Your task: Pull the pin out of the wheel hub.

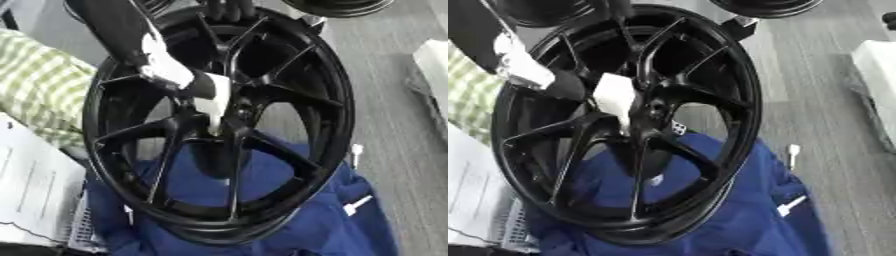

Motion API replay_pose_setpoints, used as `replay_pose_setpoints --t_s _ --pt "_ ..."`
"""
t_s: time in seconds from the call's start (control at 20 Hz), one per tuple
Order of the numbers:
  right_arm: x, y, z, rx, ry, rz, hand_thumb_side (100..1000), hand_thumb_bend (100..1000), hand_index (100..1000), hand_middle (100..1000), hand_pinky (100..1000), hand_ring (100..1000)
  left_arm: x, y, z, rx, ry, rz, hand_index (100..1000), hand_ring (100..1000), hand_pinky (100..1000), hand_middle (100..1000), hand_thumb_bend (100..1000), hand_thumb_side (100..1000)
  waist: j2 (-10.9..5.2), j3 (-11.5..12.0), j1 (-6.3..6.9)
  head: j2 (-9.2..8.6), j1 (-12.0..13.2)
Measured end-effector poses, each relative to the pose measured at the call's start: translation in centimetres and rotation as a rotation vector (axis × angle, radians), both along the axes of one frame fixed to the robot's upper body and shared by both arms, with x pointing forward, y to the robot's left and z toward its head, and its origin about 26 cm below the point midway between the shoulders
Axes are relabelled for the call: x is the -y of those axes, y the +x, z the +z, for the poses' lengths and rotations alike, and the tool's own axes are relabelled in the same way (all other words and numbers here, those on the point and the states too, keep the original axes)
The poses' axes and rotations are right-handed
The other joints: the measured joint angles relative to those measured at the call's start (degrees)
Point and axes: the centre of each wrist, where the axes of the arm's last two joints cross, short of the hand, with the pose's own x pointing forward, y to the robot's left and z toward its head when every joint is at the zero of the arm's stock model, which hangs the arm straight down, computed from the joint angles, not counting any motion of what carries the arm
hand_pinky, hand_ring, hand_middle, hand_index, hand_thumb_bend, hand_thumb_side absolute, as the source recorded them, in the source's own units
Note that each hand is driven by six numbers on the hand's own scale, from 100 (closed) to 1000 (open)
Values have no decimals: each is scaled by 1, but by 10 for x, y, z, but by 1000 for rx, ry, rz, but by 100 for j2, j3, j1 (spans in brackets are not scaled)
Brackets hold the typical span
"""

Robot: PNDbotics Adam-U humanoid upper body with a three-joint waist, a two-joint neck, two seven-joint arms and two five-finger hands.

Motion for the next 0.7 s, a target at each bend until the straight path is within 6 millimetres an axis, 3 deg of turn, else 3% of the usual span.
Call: replay_pose_setpoints --t_s 0.25,0.7 --pt "-1 1 -2 -10 0 0 577 100 732 550 1000 800 2 -7 -3 -20 19 9 864 784 836 760 562 474 25 1 -7 0 2" --pt "-3 2 -7 -23 2 -3 585 100 731 546 1000 798 2 1 -16 -17 70 92 851 796 835 774 533 424 89 -7 -34 1 31"
